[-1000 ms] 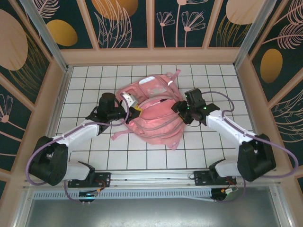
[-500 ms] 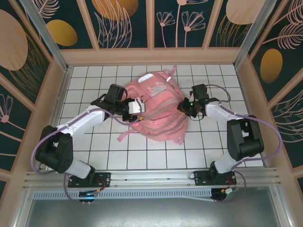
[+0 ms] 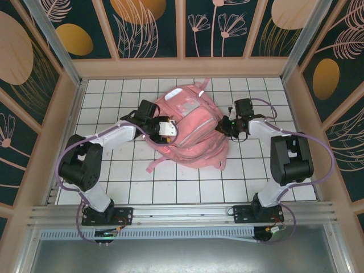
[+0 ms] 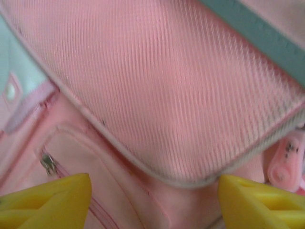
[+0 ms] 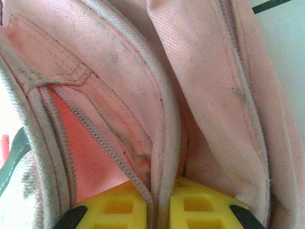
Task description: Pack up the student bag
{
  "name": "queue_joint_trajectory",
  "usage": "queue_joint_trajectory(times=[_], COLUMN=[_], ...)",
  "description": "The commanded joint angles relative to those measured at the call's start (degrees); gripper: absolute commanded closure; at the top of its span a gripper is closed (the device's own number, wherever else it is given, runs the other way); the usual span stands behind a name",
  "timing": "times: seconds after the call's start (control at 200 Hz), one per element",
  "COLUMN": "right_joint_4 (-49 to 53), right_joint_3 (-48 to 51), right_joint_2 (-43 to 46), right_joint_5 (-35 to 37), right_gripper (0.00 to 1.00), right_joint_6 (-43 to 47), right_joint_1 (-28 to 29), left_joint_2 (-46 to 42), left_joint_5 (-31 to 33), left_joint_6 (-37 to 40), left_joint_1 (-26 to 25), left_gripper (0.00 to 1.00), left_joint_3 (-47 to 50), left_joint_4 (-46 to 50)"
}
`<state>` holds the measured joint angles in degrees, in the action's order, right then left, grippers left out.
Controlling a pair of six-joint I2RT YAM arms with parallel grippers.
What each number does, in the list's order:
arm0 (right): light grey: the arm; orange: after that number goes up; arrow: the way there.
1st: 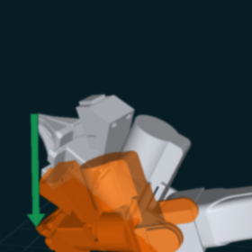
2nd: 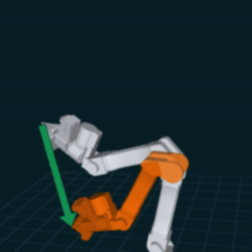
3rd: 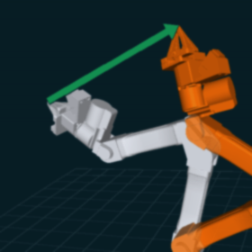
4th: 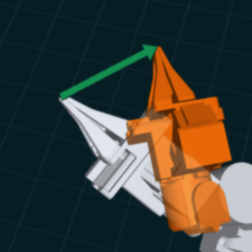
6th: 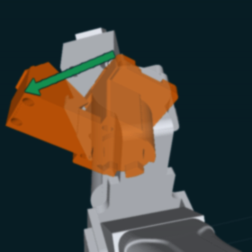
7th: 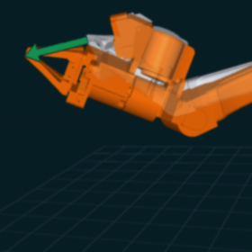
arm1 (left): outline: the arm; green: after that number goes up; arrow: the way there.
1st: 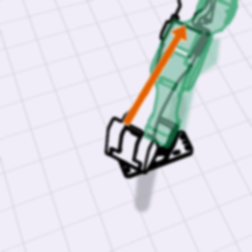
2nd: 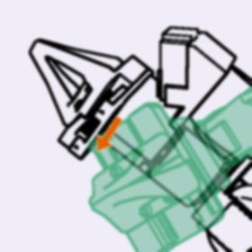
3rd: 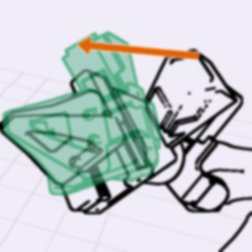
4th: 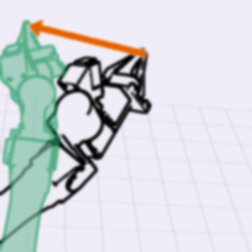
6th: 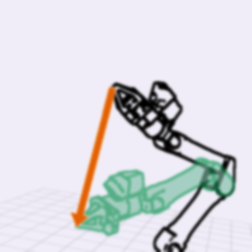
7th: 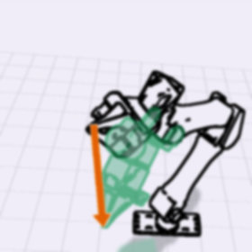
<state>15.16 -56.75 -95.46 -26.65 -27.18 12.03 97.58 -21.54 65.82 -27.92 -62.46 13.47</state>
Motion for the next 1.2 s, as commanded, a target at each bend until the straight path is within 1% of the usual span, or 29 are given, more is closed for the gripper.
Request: queue_joint_trajectory(times=[0.0, 0.245, 0.29, 0.31, 0.32, 0.375, 0.47, 0.485, 0.54, 0.631, 0.646, 0.721, 0.831, 0.971, 1.071, 1.111, 1.161, 1.191], right_joint_4=[-1.3, -1.2, -0.8, -0.6, -0.6, -0.2, -0.3, -0.4, -0.6, -0.6, -0.5, -0.4, -0.5, -1.8, -3.2, -3.3, -3.1, -3.0], right_joint_3=[-1.4, -2.1, -2.3, -2.2, -2.1, -2.0, -1.6, -1.5, -1.6, -1.7, -1.8, -1.9, -1.6, -1.3, -1.5, -1.8, -2.2, -2.5], right_joint_2=[0.3, 0.2, 0.3, 0.4, 0.4, 0.9, 1.0, 1.0, 0.9, 0.9, 0.9, 1.0, 1.3, 1.0, 0.3, -0.1, -0.4, -0.6], right_joint_5=[-4.0, -5.9, -5.7, -5.6, -5.5, -5.1, -5.2, -5.3, -5.7, -5.9, -5.9, -5.9, -6.0, -6.2, -7.7, -8.0, -7.8, -7.4], right_gripper=[0.87, 0.87, 0.86, 0.86, 0.86, 0.86, 0.86, 0.86, 0.86, 0.86, 0.86, 0.86, 0.86, 0.86, 0.86, 0.86, 0.86, 0.86], right_joint_6=[2.3, 2.2, 2.5, 2.6, 2.6, 3.1, 3.2, 3.1, 3.1, 3.1, 3.1, 3.2, 3.2, 2.0, 0.5, 0.1, -0.1, 0.0], right_joint_1=[0.1, 0.0, -0.1, 0.0, 0.0, 0.0, -0.2, -0.2, -0.2, -0.2, -0.2, -0.2, -0.2, -0.2, -0.2, -0.2, -0.2, -0.2], left_joint_2=[2.8, 5.9, 5.6, 5.2, 5.0, 3.2, 0.9, -0.6, -1.1, 0.2, 0.2, 3.4, 5.3, 7.7, 9.2, 9.5, 9.7, 9.6], left_joint_5=[0.3, 1.7, 2.7, 3.0, 3.2, 4.2, 5.5, 5.7, 6.3, 5.1, 4.8, 4.2, 3.3, 5.8, 5.2, 5.1, 4.9, 4.6], left_joint_6=[5.8, 6.8, 6.2, 5.8, 5.8, 5.9, 6.7, 6.9, 7.4, 8.2, 8.4, 9.4, 9.7, 11.9, 11.4, 10.6, 9.9, 9.3], left_joint_1=[-2.3, -3.3, -3.3, -3.4, -3.3, -3.3, -3.3, -3.3, -3.3, -3.4, -3.4, -3.4, -3.7, -5.4, -5.9, -6.2, -6.5, -6.5], left_gripper=[0.32, 0.33, 0.29, 0.24, 0.22, 0.2, 0.2, 0.2, 0.21, 0.22, 0.22, 0.23, 0.27, 0.38, 0.53, 0.61, 0.79, 0.88], left_joint_3=[-0.9, -0.5, 0.1, 0.7, 1.0, 3.1, 7.1, 8.0, 8.3, 7.1, 5.3, 2.3, 0.6, 1.4, 1.8, 1.6, 1.1, 0.6], left_joint_4=[-0.4, 1.0, 0.7, 0.5, 0.3, -0.8, -4.6, -4.9, -5.4, -3.6, -3.1, -0.6, -0.5, -2.4, -2.9, -2.6, -1.6, -0.8])
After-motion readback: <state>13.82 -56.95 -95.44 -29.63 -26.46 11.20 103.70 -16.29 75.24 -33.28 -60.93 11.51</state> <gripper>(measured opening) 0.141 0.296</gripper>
